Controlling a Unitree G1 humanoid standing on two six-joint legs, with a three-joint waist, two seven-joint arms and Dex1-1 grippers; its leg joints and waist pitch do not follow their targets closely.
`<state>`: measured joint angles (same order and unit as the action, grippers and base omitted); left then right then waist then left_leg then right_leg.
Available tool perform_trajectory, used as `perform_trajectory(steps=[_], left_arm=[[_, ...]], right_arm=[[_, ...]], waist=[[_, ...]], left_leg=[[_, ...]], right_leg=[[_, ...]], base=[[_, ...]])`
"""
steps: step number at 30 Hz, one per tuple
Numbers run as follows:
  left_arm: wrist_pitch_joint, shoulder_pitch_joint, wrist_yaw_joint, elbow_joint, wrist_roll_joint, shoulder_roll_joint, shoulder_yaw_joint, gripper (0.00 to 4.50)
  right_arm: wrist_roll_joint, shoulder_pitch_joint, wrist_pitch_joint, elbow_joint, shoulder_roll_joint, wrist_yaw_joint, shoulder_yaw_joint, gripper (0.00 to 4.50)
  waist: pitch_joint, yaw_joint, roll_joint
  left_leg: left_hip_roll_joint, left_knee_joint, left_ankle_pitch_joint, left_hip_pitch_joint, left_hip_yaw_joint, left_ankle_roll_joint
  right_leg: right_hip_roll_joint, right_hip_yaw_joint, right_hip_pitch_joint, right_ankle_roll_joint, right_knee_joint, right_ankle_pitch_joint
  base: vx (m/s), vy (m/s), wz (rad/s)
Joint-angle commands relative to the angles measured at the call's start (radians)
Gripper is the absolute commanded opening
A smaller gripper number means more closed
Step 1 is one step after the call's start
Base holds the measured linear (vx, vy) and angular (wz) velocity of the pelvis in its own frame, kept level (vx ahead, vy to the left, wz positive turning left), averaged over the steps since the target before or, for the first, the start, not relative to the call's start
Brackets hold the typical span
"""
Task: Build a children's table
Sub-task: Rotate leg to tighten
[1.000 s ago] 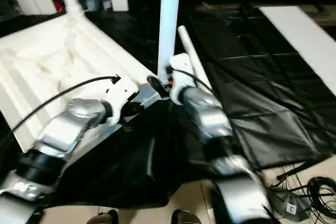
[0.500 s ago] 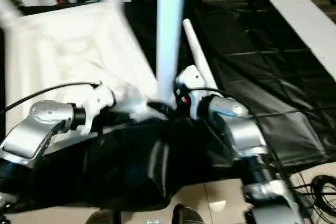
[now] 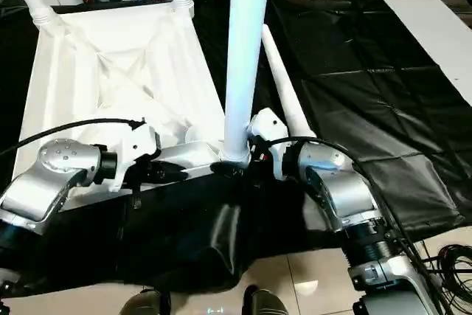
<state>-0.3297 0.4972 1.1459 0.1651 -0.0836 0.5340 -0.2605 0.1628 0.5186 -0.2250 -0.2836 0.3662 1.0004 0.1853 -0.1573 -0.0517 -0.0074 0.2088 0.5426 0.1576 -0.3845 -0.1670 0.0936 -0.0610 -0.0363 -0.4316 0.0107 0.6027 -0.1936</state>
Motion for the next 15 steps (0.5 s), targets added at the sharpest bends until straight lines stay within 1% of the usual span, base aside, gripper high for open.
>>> perform_trajectory(steps=[1,4,5,6,7,8,9,14,15], left_arm=[[0.015,-0.005,0.027,0.009,-0.024,-0.014,-0.017,0.0],[0.017,-0.004,0.029,0.012,-0.024,-0.015,-0.017,0.0],[0.018,-0.004,0.03,0.012,-0.024,-0.014,-0.017,0.0],[0.019,-0.004,0.031,0.013,-0.024,-0.014,-0.017,0.0],[0.019,-0.005,0.034,0.012,-0.024,-0.012,-0.018,0.0],[0.018,-0.005,0.034,0.011,-0.025,-0.012,-0.018,0.0],[0.018,-0.006,0.034,0.011,-0.025,-0.012,-0.018,0.0],[0.015,-0.006,0.036,0.011,-0.026,-0.013,-0.019,0.0],[0.014,-0.006,0.035,0.013,-0.026,-0.014,-0.019,0.0]], right_arm=[[-0.01,0.008,0.021,-0.018,0.001,0.0,0.009,3.46],[-0.007,0.008,0.028,-0.026,-0.004,0.0,0.004,3.36],[-0.009,0.008,0.031,-0.028,-0.004,-0.001,0.005,3.14],[-0.01,0.009,0.034,-0.029,-0.004,-0.002,0.006,3.14],[-0.011,0.009,0.036,-0.031,-0.005,-0.002,0.007,3.02],[-0.011,0.009,0.037,-0.031,-0.005,-0.003,0.007,3.02],[-0.012,0.009,0.038,-0.032,-0.005,-0.003,0.007,2.83],[-0.012,0.007,0.046,-0.041,-0.009,-0.006,0.008,2.73],[-0.014,0.004,0.047,-0.046,-0.012,-0.012,0.007,2.73]], waist=[[0.059,0.006,-0.002],[0.059,0.006,-0.002],[0.057,0.005,0.0],[0.058,0.006,-0.002],[0.057,0.005,-0.001],[0.057,0.005,-0.001],[0.056,0.005,0.0],[0.056,0.005,-0.001],[0.055,0.006,-0.003]], left_leg=[[0.011,-0.039,0.053,0.017,-0.013,-0.11],[0.01,-0.037,0.05,0.015,-0.014,-0.107],[0.01,-0.038,0.049,0.015,-0.014,-0.108],[0.01,-0.037,0.047,0.015,-0.014,-0.108],[0.009,-0.037,0.047,0.016,-0.015,-0.108],[0.01,-0.036,0.049,0.015,-0.014,-0.109],[0.01,-0.037,0.056,0.015,-0.014,-0.108],[0.01,-0.037,0.063,0.016,-0.014,-0.105],[0.01,-0.037,0.065,0.015,-0.014,-0.106]], right_leg=[[-0.052,0.041,0.068,0.282,-0.045,0.085],[-0.051,0.043,0.069,0.282,-0.043,0.089],[-0.051,0.043,0.067,0.282,-0.043,0.093],[-0.05,0.043,0.068,0.281,-0.042,0.099],[-0.049,0.043,0.067,0.283,-0.042,0.103],[-0.05,0.043,0.067,0.283,-0.042,0.103],[-0.05,0.043,0.066,0.285,-0.043,0.094],[-0.05,0.044,0.066,0.285,-0.043,0.082],[-0.05,0.044,0.066,0.284,-0.043,0.078]], base=[[0.0,0.0,0.0],[0.0,0.0,0.0],[0.0,0.0,0.0],[0.0,0.0,0.0],[0.0,0.0,0.0],[0.0,0.0,0.0],[0.0,0.0,0.0],[0.0,0.0,0.0],[0.0,0.0,0.0]])
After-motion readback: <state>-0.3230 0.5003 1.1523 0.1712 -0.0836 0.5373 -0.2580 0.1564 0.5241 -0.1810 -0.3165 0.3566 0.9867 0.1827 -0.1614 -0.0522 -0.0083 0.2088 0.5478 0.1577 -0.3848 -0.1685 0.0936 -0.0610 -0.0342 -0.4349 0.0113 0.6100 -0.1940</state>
